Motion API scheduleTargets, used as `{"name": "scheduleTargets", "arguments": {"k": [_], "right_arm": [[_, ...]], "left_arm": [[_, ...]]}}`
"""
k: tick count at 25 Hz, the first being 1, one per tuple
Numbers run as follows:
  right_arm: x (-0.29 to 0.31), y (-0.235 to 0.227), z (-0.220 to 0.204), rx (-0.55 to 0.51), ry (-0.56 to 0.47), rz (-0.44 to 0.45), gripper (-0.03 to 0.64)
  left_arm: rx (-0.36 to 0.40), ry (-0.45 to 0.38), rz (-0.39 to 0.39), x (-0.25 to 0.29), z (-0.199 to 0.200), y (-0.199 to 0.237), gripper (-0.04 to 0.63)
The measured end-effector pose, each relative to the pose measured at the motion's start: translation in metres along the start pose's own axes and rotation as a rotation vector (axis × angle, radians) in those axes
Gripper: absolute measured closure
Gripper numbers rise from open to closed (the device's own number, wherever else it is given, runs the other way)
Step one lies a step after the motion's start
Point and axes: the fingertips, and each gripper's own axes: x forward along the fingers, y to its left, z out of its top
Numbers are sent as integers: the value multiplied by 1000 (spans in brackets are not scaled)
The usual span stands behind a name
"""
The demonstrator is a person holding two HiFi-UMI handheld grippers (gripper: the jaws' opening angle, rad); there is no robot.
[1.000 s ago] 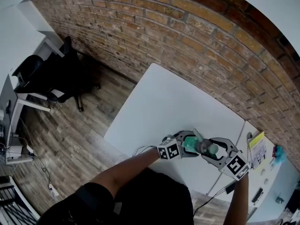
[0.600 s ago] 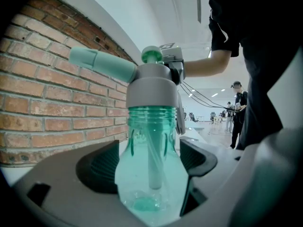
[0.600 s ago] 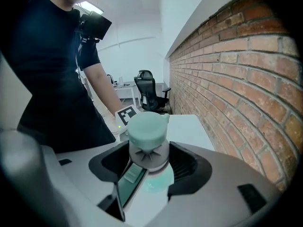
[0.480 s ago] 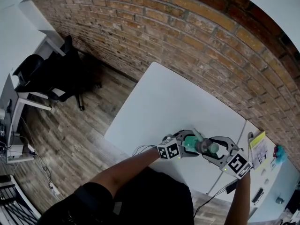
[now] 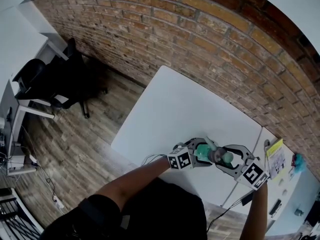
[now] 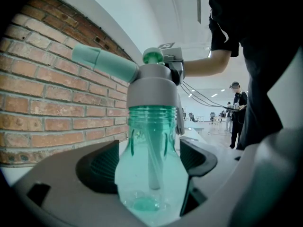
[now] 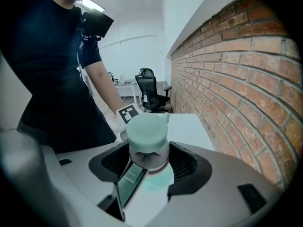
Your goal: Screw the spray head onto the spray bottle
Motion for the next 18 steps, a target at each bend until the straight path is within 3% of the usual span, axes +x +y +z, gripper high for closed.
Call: {"name": "scheduleTargets", "arguments": {"k": [7,13,18], "right_arm": [[2,1,1,-25,28,29,345],[4,4,0,-145,102,82,345],[6,6,-1,-113,100,93,345]], "left_arm": [[0,-3,4,0,1,0,197],[0,-3,7,-1,0,0,196],[3,-6,7,-1,0,0,196]]}}
